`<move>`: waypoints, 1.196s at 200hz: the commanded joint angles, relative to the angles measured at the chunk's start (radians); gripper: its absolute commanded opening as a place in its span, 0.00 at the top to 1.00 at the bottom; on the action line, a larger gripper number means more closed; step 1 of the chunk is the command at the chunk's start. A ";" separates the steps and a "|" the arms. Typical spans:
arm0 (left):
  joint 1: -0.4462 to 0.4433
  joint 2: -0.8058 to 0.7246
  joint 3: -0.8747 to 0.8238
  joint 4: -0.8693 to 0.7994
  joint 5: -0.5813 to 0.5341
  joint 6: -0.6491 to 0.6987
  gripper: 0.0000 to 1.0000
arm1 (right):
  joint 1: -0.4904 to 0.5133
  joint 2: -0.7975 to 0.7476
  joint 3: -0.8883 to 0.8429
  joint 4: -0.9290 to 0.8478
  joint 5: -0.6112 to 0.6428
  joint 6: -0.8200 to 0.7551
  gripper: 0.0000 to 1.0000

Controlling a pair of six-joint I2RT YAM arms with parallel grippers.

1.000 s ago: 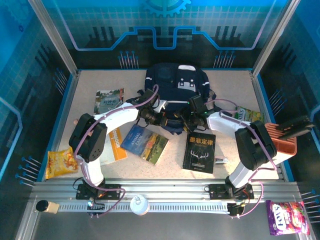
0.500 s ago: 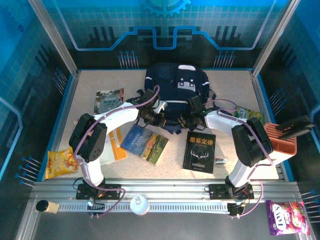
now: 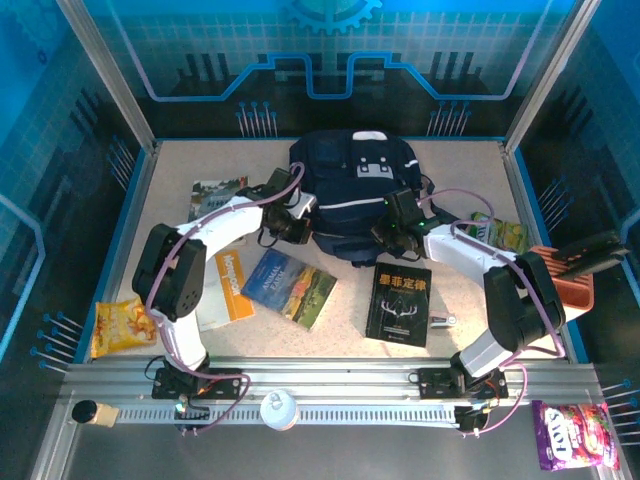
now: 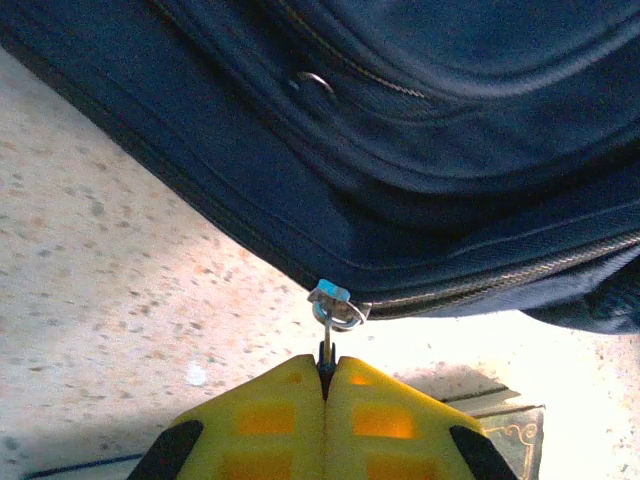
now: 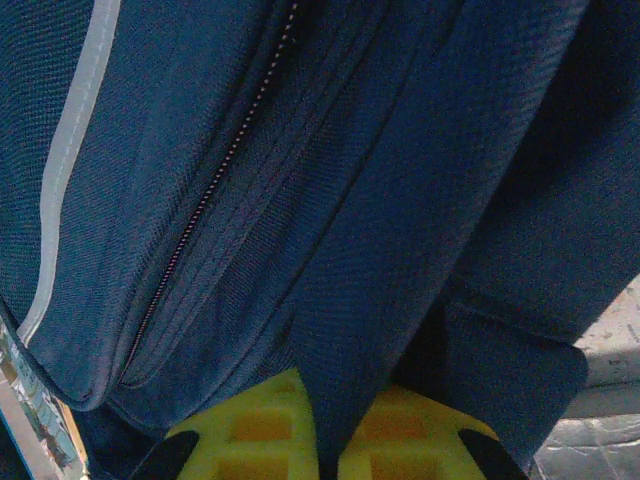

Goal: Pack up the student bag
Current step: Unzip the student bag at the center of the table.

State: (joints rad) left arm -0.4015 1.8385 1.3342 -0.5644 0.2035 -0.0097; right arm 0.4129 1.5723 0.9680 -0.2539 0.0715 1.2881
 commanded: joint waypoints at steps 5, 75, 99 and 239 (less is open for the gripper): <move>0.062 0.051 0.085 -0.131 0.009 0.098 1.00 | -0.041 -0.036 -0.003 0.005 0.081 -0.051 0.92; 0.184 0.229 0.343 -0.218 0.045 0.135 1.00 | -0.050 -0.036 -0.004 0.035 0.022 -0.088 0.90; 0.198 0.260 0.388 -0.195 0.100 0.093 1.00 | -0.047 -0.021 0.004 0.065 -0.013 -0.111 0.89; 0.287 0.299 0.460 -0.079 0.079 -0.128 0.72 | 0.037 0.177 0.167 0.160 -0.253 -0.197 0.87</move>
State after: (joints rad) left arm -0.1436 2.1796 1.7912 -0.6682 0.3138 -0.0883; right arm 0.4137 1.6974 1.0565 -0.1513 -0.0998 1.1339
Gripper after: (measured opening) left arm 0.233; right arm 0.128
